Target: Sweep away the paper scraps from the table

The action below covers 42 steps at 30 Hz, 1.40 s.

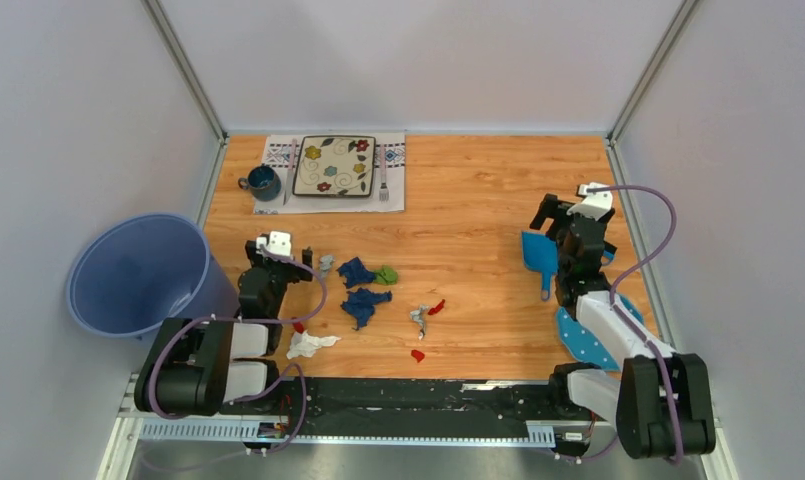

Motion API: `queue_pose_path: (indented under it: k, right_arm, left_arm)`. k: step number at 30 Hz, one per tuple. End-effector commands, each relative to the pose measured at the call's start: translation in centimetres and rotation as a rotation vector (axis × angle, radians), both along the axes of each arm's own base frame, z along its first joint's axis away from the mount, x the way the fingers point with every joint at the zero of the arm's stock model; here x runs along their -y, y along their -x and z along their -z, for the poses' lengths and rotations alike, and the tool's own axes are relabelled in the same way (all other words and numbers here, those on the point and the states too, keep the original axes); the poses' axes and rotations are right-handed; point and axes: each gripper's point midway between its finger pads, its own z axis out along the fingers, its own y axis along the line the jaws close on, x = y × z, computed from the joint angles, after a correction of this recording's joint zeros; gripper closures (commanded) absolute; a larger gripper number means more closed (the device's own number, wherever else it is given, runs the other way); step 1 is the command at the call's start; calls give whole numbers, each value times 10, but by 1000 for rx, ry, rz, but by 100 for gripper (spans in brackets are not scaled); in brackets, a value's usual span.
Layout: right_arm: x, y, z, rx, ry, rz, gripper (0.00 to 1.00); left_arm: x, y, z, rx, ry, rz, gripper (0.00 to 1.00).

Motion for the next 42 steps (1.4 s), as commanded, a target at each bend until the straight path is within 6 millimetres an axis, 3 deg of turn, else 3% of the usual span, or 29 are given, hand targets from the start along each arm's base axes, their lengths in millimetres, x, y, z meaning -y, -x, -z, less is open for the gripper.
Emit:
queue_pose_path:
  k: [1,3,6,9,10,12,15,18,19,21,22,24,25,27,28,30,31,33,34,35,40,42]
  right_arm:
    - [-13,9,-15,-21,-104,-39,8]
    - [-15,13,-28,3,-137,-41,8]
    - [-19,21,-40,24,-159,-62,8]
    - [-25,28,-48,35,-170,-97,8]
    - [-26,31,-46,20,-174,-103,8]
    - [-30,36,-53,29,-179,-125,8]
    - [-33,43,-59,34,-183,-150,8]
    - [-37,49,-69,49,-187,-176,8]
    - [-39,50,-71,51,-186,-184,8]
    - [-44,53,-76,44,-194,-213,8]
    - [-46,53,-77,40,-200,-221,8]
    - [-52,56,-78,7,-217,-251,8]
    - [-55,57,-79,-2,-226,-264,8]
    - [-58,58,-72,-52,-245,-265,8]
    - [-58,58,-80,-52,-248,-264,8]
    - [-59,60,-73,-119,-256,-258,8]
    - [-60,59,-83,-117,-259,-259,8]
    - [-61,62,-73,-191,-266,-251,8]
    - [-62,62,-75,-204,-267,-254,8]
    - [-64,61,-80,-208,-265,-260,8]
    - [-75,66,-82,-236,-271,-306,7]
    - [-79,66,-84,-233,-270,-326,7]
  left_arm:
    - [18,59,69,-217,-4,137,1]
    - [33,51,74,-311,-13,236,1]
    - [44,29,58,-373,-14,306,1]
    - [59,27,48,-382,-39,412,1]
    - [69,38,54,-426,-57,486,1]
    - [82,33,38,-430,-105,560,2]
    - [100,29,6,-448,-155,636,2]
    - [104,20,-40,-481,-118,630,5]
    - [105,16,-68,-477,-115,627,6]
    - [106,16,-97,-476,-119,638,7]
    - [106,20,-125,-478,-130,652,7]
    - [104,25,-151,-485,-153,654,7]
    - [97,30,-175,-489,-180,632,8]
    - [86,33,-195,-492,-221,585,7]
    - [71,36,-211,-506,-258,511,7]
    - [53,40,-223,-524,-317,433,7]
    - [30,46,-229,-555,-387,340,5]
    - [8,53,-230,-598,-466,259,4]
    - [-17,64,-230,-649,-533,153,4]
    - [-25,70,-231,-671,-560,119,4]
    - [-54,115,-248,-755,-599,0,3]
    - [-63,125,-255,-740,-593,-60,1]
